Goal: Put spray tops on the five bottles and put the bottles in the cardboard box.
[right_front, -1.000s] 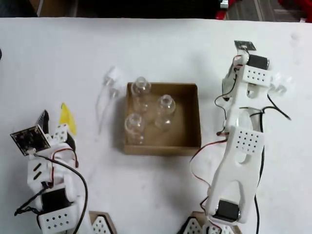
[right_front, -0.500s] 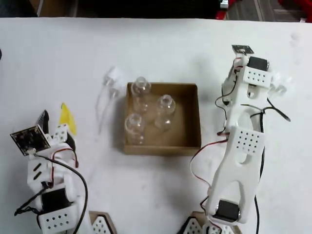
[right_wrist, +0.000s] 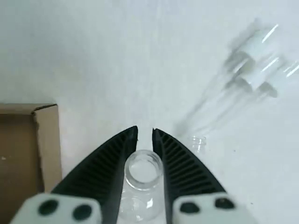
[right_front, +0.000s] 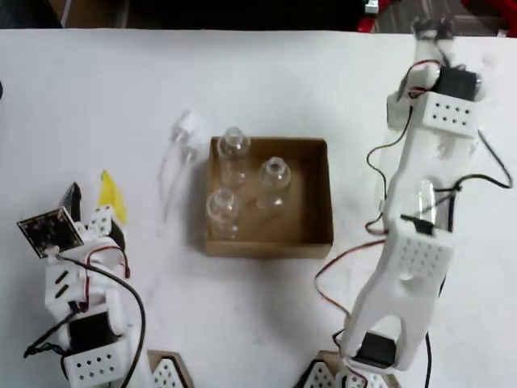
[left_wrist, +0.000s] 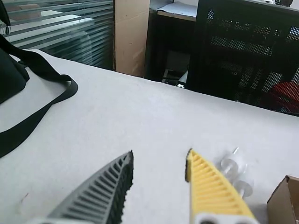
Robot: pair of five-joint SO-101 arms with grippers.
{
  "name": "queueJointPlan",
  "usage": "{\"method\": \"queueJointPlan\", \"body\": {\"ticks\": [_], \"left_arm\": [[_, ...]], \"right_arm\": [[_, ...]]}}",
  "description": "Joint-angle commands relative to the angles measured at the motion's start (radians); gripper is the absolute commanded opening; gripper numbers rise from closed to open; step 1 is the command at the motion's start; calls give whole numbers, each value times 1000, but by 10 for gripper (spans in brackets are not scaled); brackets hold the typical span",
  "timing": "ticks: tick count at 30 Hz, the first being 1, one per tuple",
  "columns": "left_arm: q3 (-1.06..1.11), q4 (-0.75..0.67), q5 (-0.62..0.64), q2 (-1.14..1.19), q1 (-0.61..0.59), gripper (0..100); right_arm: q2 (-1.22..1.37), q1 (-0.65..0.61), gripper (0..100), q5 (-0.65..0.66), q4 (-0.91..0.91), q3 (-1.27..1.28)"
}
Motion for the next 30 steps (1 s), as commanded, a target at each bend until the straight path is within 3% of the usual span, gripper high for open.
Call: {"method": "queueJointPlan", "body": {"ticks": [1,8,12,23,30], "left_arm": [[-3,3,-8,-7,18,181],[-3,3,-8,-7,15,181],[-3,3,-8,-7,15,181],[-3,3,-8,-7,13,181],[-3,3,-8,-7,15,181]], "right_arm": [[-309,-79,16,8,30,129],[-667,-216,17,8,22,420],[-857,-259,17,6,-81,651],[-1515,-401,16,-78,-794,1668],[-1554,-412,15,-124,-1155,1861]]}}
